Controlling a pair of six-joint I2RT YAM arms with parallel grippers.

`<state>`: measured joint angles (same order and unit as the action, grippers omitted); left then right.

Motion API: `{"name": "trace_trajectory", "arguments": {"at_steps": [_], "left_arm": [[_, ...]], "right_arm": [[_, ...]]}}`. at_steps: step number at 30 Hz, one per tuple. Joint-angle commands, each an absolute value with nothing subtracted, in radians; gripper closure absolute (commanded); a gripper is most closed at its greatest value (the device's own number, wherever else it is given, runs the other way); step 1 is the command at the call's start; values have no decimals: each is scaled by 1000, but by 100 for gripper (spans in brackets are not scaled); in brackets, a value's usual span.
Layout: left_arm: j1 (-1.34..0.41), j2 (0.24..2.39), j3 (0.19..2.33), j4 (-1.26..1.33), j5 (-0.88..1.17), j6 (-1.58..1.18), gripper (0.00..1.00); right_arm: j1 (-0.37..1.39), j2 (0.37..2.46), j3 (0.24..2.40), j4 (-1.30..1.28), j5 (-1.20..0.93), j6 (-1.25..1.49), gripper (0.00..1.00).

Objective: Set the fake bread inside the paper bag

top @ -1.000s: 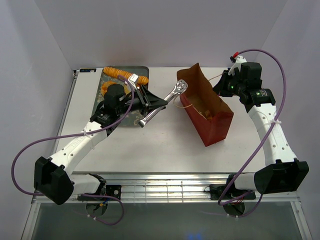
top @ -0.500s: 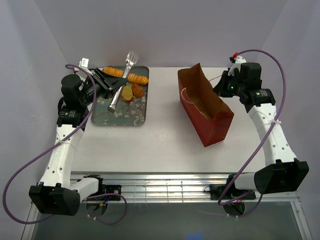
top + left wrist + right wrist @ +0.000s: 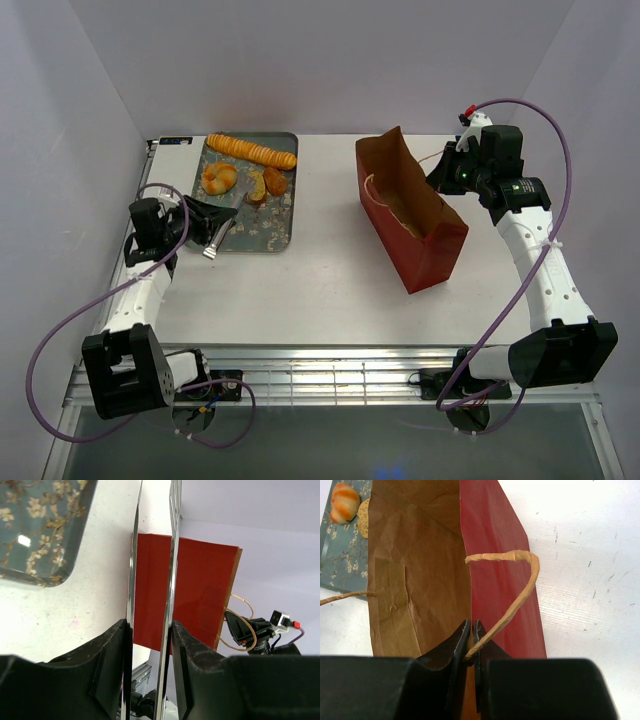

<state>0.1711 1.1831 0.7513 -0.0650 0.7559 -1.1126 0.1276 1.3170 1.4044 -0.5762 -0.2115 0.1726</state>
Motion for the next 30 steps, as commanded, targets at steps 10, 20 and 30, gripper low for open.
{"name": "trace_trajectory", "arguments": {"at_steps": [10, 20, 30], "left_arm": [[276, 1304, 597, 172, 919, -1137, 45], [334, 1503, 653, 210, 969, -1037, 39], [391, 1719, 750, 304, 1083, -1057, 39]], "right_arm": [[130, 1309, 1440, -565, -219, 155, 87], [130, 1316, 1433, -555, -227, 156, 87], [130, 1331, 1437, -554, -221, 150, 87]]}}
